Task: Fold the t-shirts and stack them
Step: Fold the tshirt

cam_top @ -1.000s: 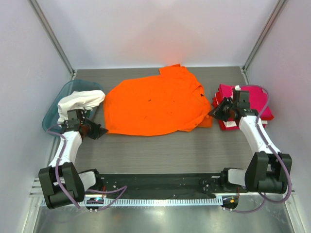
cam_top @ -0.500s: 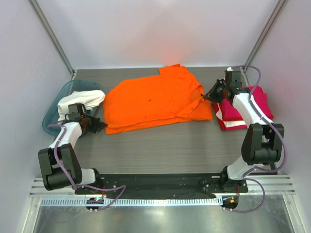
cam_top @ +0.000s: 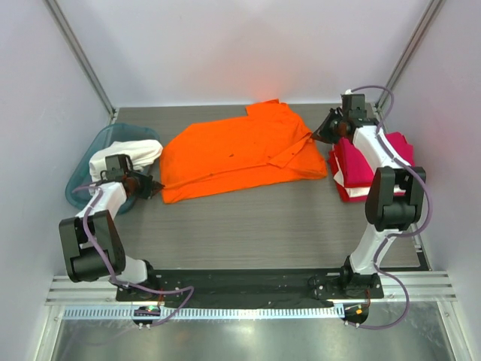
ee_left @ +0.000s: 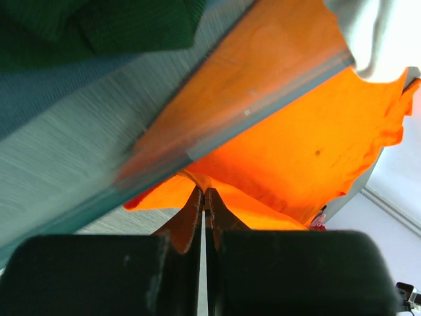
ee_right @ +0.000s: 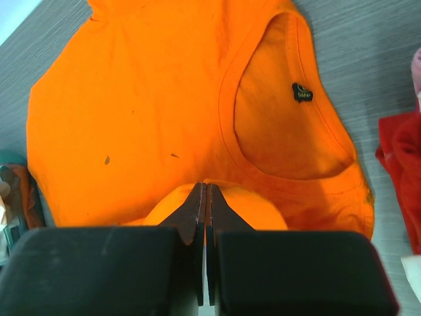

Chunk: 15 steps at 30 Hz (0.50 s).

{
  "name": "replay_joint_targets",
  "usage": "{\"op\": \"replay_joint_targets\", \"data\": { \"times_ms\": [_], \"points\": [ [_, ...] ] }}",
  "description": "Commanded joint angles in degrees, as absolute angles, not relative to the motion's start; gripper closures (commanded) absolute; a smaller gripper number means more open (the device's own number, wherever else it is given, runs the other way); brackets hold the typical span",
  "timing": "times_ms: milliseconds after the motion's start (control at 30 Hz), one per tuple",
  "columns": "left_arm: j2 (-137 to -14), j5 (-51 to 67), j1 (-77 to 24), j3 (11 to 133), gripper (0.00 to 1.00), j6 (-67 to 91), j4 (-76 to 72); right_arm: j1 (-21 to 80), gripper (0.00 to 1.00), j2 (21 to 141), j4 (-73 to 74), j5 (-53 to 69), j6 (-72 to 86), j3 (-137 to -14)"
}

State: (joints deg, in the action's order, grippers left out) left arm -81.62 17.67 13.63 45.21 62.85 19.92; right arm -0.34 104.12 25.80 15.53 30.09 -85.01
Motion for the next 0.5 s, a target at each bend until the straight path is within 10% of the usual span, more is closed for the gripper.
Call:
{"op": "replay_joint_targets", "data": {
  "times_ms": [0, 467],
  "points": [
    [-82.97, 16.44, 14.06, 47.63, 0.99, 63.63, 17.05, 0.00, 0.99, 106.25, 26.10, 14.68, 28.74, -90.08],
    [-86.48, 13.98, 12.75, 51.76, 1.00, 62.93, 16.17, 1.58, 0.99, 113.82, 28.30, 14.50, 27.86, -98.52]
  ]
}}
